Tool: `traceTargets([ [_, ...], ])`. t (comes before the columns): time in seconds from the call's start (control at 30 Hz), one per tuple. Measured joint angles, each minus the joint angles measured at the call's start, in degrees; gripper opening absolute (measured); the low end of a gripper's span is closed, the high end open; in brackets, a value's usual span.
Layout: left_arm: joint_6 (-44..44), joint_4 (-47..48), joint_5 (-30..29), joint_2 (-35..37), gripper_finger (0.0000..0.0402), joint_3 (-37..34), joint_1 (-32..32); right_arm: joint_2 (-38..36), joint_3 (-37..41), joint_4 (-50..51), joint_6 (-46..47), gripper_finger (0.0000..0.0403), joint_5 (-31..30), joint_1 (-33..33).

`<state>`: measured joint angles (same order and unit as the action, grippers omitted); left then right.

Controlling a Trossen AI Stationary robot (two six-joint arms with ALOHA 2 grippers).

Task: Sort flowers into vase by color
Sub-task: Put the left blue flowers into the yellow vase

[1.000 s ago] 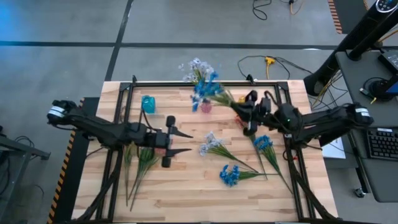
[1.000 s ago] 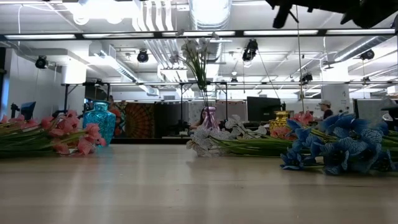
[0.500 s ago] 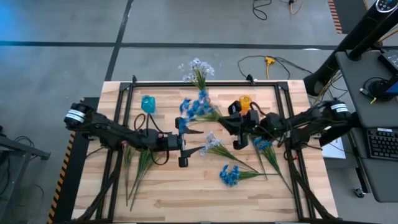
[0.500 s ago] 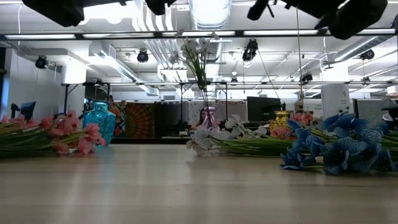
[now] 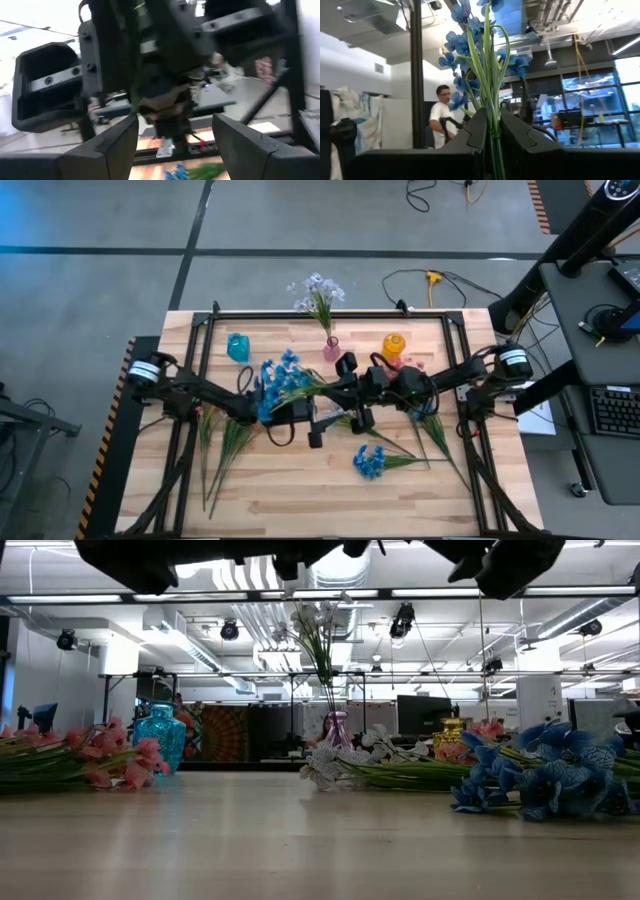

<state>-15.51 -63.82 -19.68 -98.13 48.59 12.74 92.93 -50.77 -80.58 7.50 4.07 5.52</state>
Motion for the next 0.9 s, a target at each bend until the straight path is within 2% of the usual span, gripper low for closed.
traceTargets([
  [0.3,0.5,-1.1,-0.6,-0.9,0.0235,0.6,-1.1,-1.3,-1.1,3.4,-1.2,0.0028,1.0,0.0],
  [0.6,-5.0,0.0,6.8,-1.1,0.0226,1.4,-2.5,-1.6,-1.1,7.6,-1.1,0.0028,1.1,0.0],
  [0.9,-7.8,0.9,8.3,-1.1,0.0194,1.4,-3.0,-1.6,-1.1,9.3,-2.5,0.0028,1.3,0.0],
])
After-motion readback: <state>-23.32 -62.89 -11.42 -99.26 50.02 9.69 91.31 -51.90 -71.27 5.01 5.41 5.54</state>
